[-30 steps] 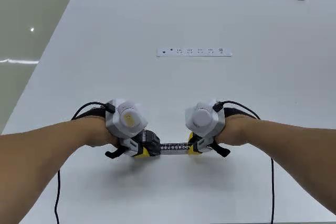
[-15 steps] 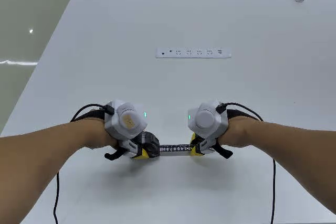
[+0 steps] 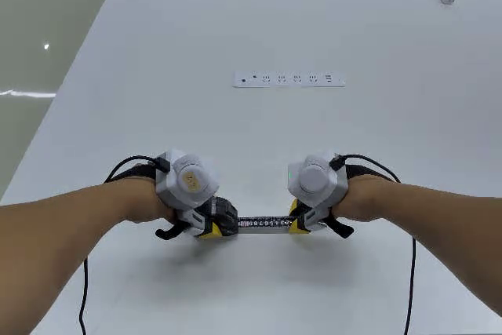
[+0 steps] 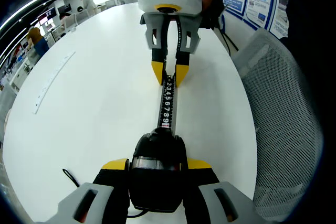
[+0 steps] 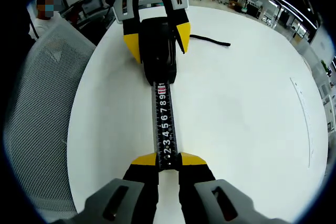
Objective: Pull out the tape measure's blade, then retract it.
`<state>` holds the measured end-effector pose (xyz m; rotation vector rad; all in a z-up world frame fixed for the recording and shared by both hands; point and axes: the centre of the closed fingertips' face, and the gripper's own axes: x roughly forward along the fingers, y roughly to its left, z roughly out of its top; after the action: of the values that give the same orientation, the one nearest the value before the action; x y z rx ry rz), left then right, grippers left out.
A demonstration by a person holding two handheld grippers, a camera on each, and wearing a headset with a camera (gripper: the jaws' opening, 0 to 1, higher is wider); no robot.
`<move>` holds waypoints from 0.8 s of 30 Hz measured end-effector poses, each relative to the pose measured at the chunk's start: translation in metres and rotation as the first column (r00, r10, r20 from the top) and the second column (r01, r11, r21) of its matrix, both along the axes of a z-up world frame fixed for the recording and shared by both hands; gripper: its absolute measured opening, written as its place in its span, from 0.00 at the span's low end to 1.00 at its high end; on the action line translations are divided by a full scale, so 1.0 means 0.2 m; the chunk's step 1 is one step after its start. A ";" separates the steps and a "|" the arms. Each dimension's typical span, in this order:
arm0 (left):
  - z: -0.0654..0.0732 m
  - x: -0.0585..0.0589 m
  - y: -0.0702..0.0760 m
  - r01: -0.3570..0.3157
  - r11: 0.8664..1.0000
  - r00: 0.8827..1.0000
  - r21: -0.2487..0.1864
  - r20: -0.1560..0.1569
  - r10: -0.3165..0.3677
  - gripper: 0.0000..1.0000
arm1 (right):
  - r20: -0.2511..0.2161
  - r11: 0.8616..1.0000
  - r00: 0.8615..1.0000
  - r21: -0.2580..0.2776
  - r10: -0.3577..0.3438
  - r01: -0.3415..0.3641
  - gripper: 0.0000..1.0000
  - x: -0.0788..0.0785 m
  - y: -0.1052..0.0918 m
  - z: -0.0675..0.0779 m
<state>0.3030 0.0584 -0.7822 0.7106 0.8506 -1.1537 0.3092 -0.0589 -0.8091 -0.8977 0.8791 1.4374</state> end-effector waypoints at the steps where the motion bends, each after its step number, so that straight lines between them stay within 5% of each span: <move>1: 0.00 0.00 0.00 0.000 1.000 1.000 0.000 0.000 0.000 0.36 | -0.001 1.000 1.000 0.000 -0.001 0.001 0.13 0.00 0.00 0.00; 24: 0.00 0.00 0.00 -0.006 1.000 1.000 -0.002 0.000 0.006 0.36 | -0.003 1.000 1.000 0.003 -0.012 0.012 0.13 0.01 -0.07 0.00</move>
<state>0.3035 0.0583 -0.7825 0.7054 0.8509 -1.1490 0.3110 -0.0721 -0.8096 -0.8865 0.8826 1.4295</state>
